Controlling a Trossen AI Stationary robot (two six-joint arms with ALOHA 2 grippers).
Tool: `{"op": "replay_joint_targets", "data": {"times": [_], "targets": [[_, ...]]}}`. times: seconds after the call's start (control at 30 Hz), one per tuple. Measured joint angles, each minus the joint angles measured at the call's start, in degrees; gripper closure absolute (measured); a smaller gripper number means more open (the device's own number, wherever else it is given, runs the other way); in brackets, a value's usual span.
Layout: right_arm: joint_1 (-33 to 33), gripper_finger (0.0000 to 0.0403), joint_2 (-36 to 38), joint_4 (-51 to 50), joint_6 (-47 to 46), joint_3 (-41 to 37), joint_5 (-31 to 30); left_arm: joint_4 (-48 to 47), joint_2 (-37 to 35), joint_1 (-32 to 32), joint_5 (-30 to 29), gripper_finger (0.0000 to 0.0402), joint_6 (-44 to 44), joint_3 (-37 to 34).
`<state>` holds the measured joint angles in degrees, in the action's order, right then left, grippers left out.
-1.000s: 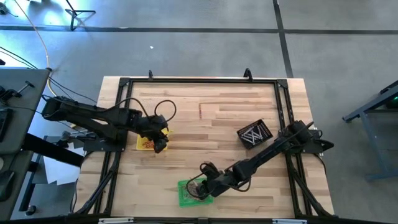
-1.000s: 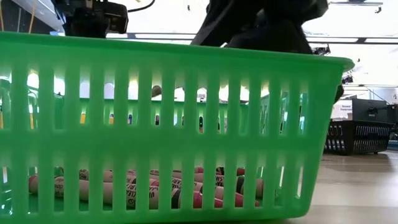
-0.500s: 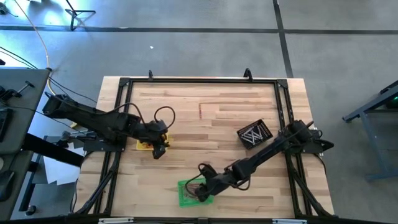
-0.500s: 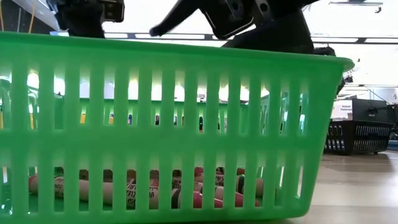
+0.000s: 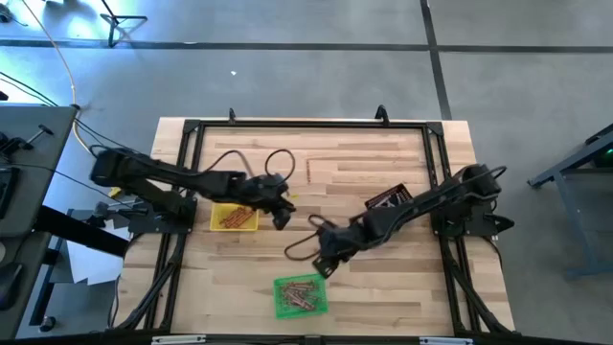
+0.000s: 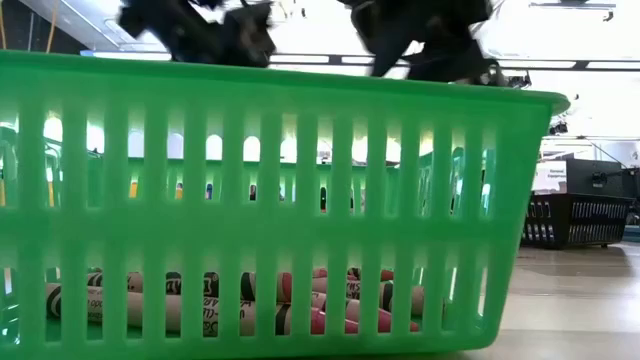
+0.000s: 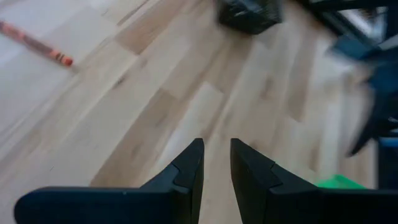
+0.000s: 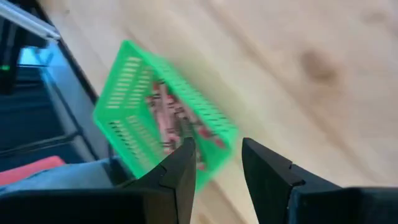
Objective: Sort crayons
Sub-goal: Put the orange crayon into the yellow bin
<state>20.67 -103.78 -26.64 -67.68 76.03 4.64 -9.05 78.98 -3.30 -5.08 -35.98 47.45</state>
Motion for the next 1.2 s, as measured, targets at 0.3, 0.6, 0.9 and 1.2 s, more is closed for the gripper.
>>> {"op": "replay_joint_targets", "data": {"times": [0.3,0.6,0.9,1.2], "targets": [[-3.2,0.0279,12.4,-28.7,8.0,0.0,-9.1,-2.0,16.3,9.7,-2.1,0.0337,3.4,10.3],[-5.0,0.0279,18.9,-41.0,10.5,0.0,-21.2,-12.0,28.9,16.8,-10.5,0.0337,-0.9,23.6],[-10.4,0.0279,19.5,-43.2,20.2,0.0,-21.5,-17.0,35.4,18.8,-10.1,0.0337,-0.4,29.5],[-16.2,0.0279,19.5,-43.1,25.7,0.0,-21.5,-16.6,36.3,19.5,-10.3,0.0337,0.2,29.8]]}}
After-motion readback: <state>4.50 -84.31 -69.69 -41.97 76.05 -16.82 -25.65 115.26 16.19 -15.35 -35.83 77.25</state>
